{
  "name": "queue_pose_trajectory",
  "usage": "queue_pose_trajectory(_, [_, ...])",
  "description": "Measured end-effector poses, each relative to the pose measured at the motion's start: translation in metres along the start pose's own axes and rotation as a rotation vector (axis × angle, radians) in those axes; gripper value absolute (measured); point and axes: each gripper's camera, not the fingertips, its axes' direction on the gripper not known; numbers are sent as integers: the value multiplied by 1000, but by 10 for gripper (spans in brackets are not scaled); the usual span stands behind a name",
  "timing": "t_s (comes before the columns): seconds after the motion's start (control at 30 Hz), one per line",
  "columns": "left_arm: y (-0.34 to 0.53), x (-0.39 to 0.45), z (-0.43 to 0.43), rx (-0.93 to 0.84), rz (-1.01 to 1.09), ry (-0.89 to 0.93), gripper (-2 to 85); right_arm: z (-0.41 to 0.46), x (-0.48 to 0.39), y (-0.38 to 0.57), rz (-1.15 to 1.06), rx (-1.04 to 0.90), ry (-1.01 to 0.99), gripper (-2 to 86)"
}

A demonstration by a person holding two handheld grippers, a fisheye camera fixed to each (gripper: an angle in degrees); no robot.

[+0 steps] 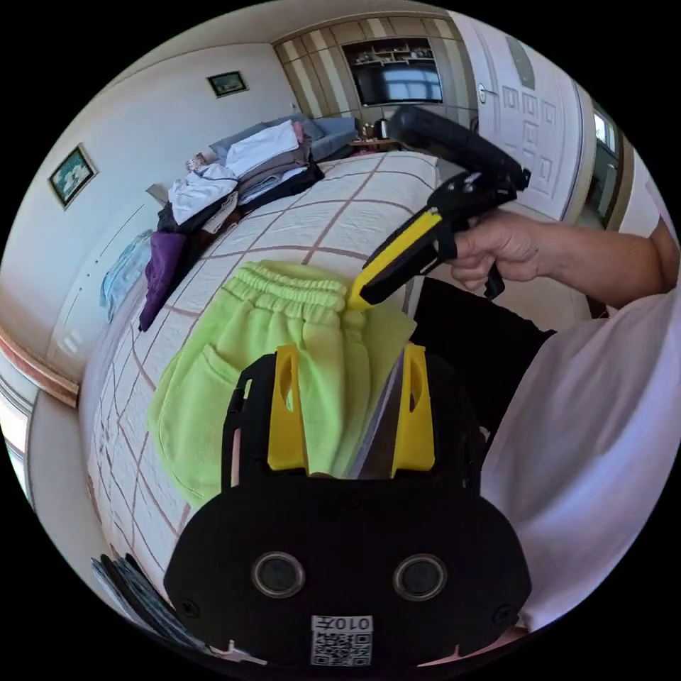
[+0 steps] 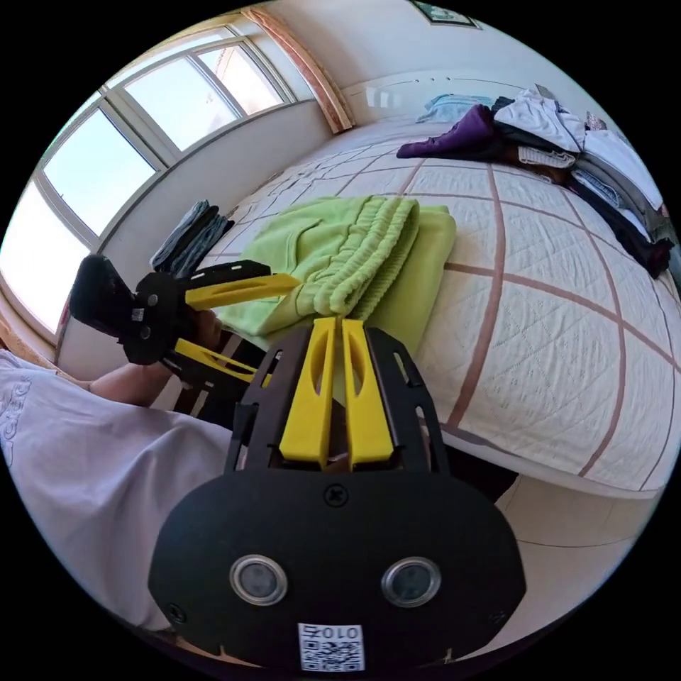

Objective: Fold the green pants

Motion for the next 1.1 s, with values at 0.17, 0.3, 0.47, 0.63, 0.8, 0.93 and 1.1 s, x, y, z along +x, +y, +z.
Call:
queue_pose_trajectory(0.17, [2,23,23,20,-75,-157,150,-3,30,9,45,-26,-44,51])
queue_pose_trajectory(0.3, [13,15,18,90,-183,-42,127,-4,60,31,190,-20,34,88])
queue_pose_trajectory(0.47, [25,15,15,173,-206,25,99,26,86,32,239,-125,-23,106])
queue_pose_trajectory(0.63, [30,15,15,185,-165,94,105,20,106,23,260,-127,-93,66])
queue_pose_trajectory(0.8, [30,36,-5,184,-41,45,157,-31,127,9,269,3,-422,57])
queue_pose_trajectory(0.93, [29,55,1,152,-13,-92,182,-41,136,-9,268,-33,-456,56])
queue_pose_trajectory(1.1, [22,59,12,113,-85,-269,162,-49,150,-16,288,-7,-495,57])
